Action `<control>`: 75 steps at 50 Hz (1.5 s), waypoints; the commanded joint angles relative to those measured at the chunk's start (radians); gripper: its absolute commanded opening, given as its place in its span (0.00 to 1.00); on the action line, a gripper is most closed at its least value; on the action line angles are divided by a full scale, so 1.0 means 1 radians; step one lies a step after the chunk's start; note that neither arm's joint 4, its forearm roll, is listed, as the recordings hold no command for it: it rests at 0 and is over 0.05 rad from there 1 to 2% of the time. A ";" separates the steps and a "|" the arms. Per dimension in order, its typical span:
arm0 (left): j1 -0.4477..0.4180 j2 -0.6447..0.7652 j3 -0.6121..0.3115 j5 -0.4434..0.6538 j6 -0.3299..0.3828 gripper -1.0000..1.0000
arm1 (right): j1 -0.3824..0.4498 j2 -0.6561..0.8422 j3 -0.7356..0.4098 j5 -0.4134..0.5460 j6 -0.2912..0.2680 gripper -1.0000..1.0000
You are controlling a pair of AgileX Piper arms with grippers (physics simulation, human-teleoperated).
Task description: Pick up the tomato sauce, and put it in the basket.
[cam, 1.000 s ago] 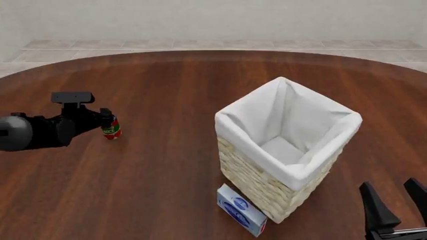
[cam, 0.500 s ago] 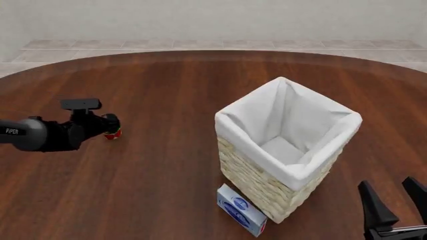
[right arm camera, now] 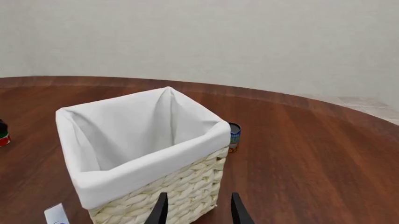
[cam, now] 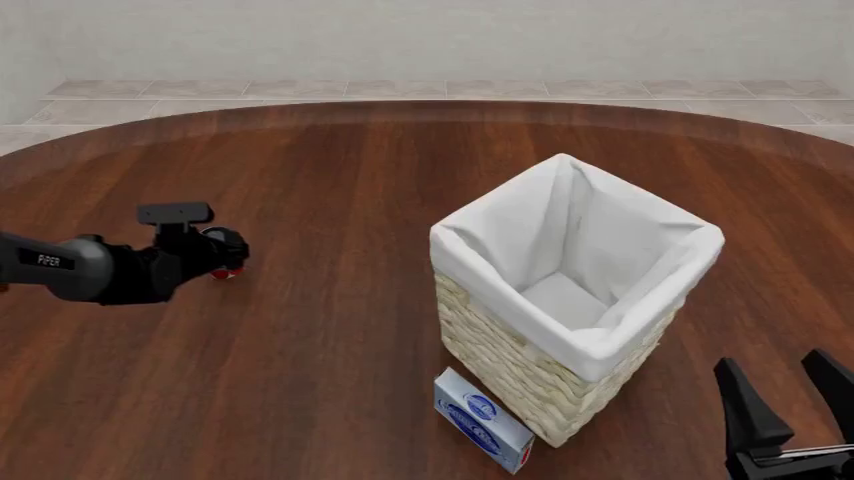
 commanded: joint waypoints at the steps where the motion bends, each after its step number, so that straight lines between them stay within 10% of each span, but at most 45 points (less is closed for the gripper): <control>1: -0.003 0.032 -0.014 -0.007 -0.005 1.00 | -0.001 0.020 0.000 -0.019 0.000 1.00; 10: -0.007 0.041 -0.016 -0.004 -0.024 1.00 | -0.002 0.022 0.000 -0.023 0.001 1.00; 11: -0.007 0.039 -0.018 -0.003 -0.022 0.00 | -0.002 0.023 0.000 -0.023 0.001 1.00; 41: -0.032 -0.090 -0.024 0.052 -0.017 0.00 | 0.000 -0.082 0.001 0.069 0.004 1.00; 75: -0.284 -0.320 -0.109 0.204 -0.048 0.00 | 0.005 -0.082 0.001 0.063 0.003 1.00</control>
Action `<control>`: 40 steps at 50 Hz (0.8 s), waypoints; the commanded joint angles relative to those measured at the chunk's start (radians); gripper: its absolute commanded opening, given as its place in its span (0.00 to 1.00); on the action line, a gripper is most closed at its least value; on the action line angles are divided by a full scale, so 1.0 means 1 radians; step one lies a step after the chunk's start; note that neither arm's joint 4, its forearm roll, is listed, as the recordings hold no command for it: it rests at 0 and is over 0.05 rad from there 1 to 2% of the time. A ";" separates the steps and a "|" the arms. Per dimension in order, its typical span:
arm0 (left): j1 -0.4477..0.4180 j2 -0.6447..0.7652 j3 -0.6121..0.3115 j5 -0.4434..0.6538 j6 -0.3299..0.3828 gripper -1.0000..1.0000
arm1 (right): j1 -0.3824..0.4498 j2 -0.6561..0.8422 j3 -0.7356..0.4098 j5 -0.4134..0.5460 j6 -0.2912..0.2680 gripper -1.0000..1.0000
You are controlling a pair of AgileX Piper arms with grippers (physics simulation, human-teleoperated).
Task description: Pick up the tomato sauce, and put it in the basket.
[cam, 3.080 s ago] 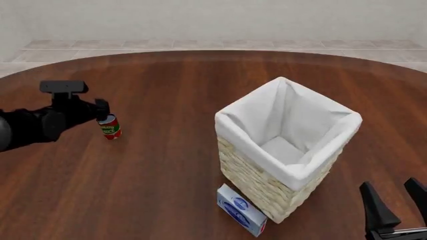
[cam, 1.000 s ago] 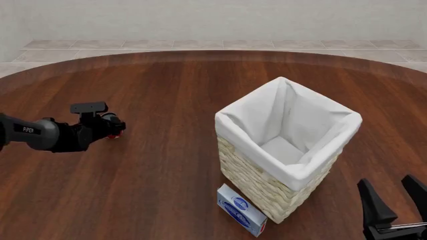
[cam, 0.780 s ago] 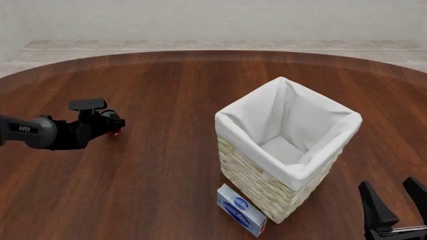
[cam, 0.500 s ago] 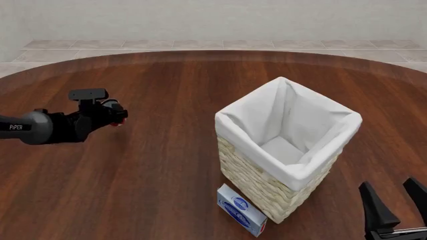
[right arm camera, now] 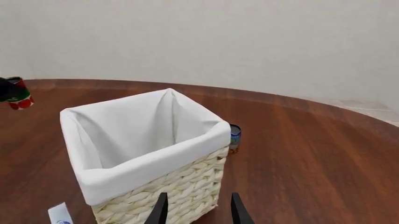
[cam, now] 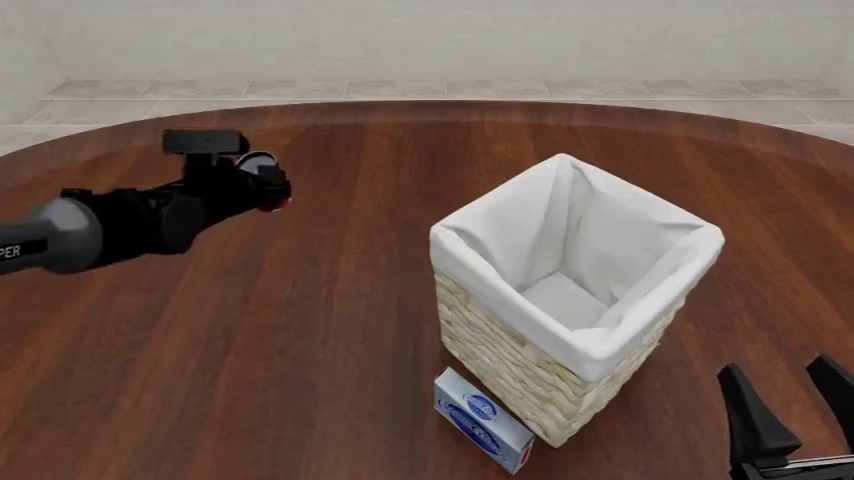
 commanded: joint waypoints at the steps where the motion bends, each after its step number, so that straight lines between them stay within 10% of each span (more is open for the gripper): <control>1: -0.094 -0.065 -0.051 0.056 0.006 0.00 | 0.000 0.000 0.000 -0.001 0.000 1.00; 40: -0.385 -0.123 -0.227 0.208 0.008 0.00 | 0.010 -0.001 0.000 -0.002 -0.002 1.00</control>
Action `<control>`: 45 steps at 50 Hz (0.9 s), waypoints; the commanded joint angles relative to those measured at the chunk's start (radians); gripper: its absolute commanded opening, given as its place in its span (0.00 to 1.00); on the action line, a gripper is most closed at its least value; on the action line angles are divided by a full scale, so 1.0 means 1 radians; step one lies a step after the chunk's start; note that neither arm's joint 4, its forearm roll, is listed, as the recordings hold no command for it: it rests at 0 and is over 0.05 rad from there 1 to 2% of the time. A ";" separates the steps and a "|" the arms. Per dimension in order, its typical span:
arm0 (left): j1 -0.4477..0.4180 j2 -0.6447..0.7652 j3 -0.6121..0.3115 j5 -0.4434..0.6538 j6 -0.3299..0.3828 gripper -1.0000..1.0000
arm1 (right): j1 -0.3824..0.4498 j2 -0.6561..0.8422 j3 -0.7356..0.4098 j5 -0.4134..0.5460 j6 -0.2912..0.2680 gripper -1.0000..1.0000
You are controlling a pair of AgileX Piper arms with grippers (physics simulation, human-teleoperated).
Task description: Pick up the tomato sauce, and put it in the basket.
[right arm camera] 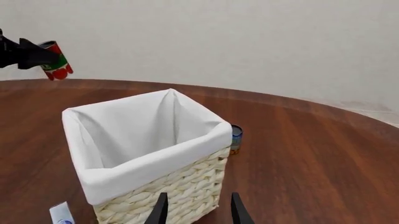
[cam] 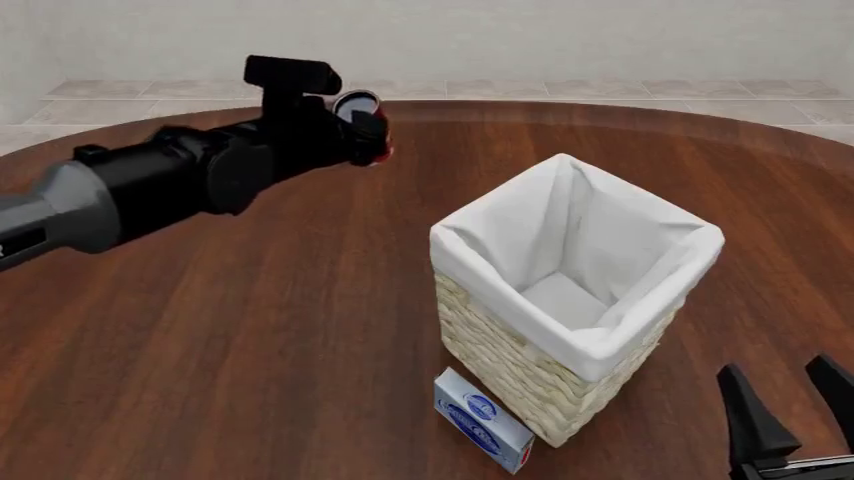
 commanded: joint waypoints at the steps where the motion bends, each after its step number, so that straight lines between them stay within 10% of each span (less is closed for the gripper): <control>1: -0.076 -0.008 -0.042 0.030 0.018 0.00 | 0.002 0.000 0.000 0.000 0.001 1.00; 45: -0.338 0.082 -0.225 0.126 0.028 0.00 | 0.021 -0.001 0.000 0.001 -0.007 1.00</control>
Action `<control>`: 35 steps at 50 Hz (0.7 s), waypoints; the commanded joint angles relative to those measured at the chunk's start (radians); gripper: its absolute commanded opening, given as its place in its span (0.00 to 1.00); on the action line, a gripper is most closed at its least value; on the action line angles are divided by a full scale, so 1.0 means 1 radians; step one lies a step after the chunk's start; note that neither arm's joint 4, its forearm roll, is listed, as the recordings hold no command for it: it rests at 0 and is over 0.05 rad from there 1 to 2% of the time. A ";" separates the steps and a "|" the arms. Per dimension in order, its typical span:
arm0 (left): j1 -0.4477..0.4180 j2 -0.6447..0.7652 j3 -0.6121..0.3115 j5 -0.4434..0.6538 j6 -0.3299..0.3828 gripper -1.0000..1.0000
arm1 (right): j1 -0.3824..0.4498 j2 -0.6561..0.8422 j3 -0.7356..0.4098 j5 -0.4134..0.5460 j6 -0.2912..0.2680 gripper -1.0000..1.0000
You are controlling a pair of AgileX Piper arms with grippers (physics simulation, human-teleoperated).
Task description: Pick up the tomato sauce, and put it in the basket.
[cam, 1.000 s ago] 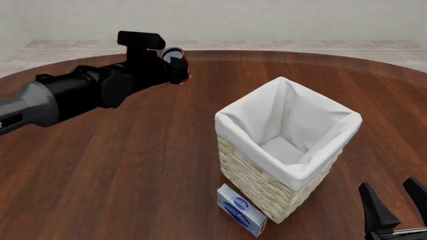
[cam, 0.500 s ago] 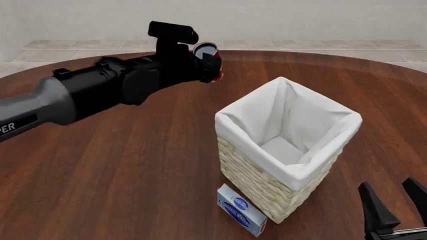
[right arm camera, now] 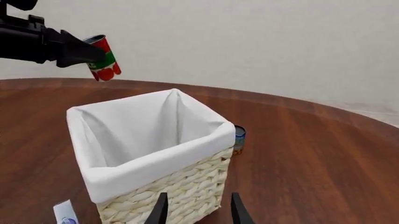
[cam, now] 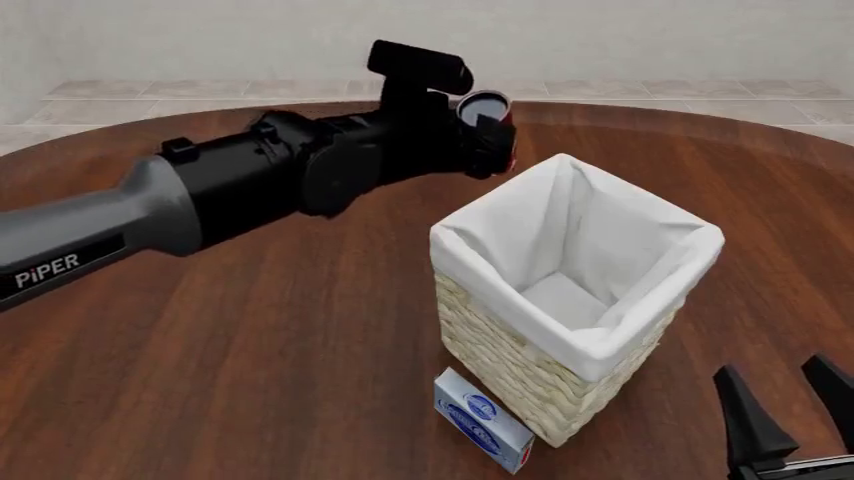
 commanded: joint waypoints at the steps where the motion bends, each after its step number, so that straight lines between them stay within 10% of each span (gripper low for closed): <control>1: -0.060 0.010 -0.037 0.023 0.020 0.00 | 0.005 0.000 0.000 0.000 -0.004 1.00; 35: -0.144 0.183 -0.167 0.169 0.063 0.00 | 0.025 0.002 0.000 0.005 -0.012 1.00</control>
